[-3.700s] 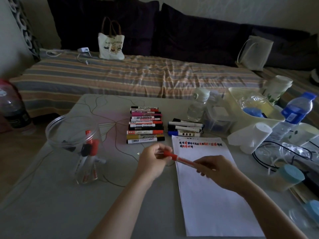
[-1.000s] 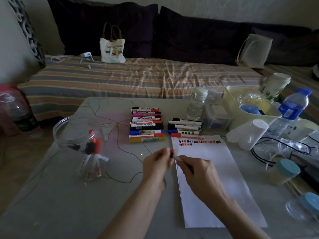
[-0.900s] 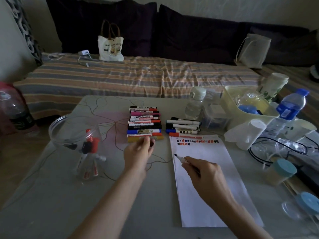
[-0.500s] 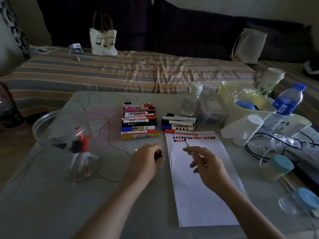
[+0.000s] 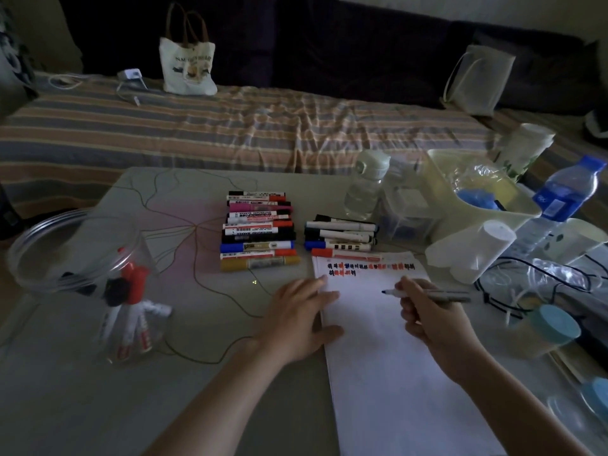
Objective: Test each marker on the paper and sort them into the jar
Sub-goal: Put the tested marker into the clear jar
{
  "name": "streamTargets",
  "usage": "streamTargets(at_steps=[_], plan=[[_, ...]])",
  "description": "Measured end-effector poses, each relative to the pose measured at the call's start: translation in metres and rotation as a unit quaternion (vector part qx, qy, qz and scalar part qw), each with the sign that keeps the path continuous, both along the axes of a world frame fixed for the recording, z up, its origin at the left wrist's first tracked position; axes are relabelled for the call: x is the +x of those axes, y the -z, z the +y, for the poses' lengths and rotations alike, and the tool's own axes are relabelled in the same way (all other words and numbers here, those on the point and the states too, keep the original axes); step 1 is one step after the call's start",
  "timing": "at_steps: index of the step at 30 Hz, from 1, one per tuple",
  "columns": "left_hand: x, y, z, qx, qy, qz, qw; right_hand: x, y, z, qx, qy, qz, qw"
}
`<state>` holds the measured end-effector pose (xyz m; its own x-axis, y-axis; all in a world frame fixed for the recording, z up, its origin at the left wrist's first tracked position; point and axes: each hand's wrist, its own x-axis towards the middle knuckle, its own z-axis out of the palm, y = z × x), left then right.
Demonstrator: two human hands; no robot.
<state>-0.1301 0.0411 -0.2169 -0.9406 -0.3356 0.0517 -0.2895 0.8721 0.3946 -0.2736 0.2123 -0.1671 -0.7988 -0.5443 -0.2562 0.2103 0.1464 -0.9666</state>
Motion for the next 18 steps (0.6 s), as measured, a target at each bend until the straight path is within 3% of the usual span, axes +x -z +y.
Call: streamTargets(at_steps=[9, 18], plan=[[0.0, 0.01, -0.006, 0.0, -0.006, 0.015, 1.0, -0.046, 0.013, -0.052, 0.145, -0.002, 0.228, 0.963], [-0.004, 0.019, -0.011, 0.038, -0.015, 0.066, 0.997, -0.046, 0.053, -0.065, 0.146, 0.035, 0.325, 0.934]])
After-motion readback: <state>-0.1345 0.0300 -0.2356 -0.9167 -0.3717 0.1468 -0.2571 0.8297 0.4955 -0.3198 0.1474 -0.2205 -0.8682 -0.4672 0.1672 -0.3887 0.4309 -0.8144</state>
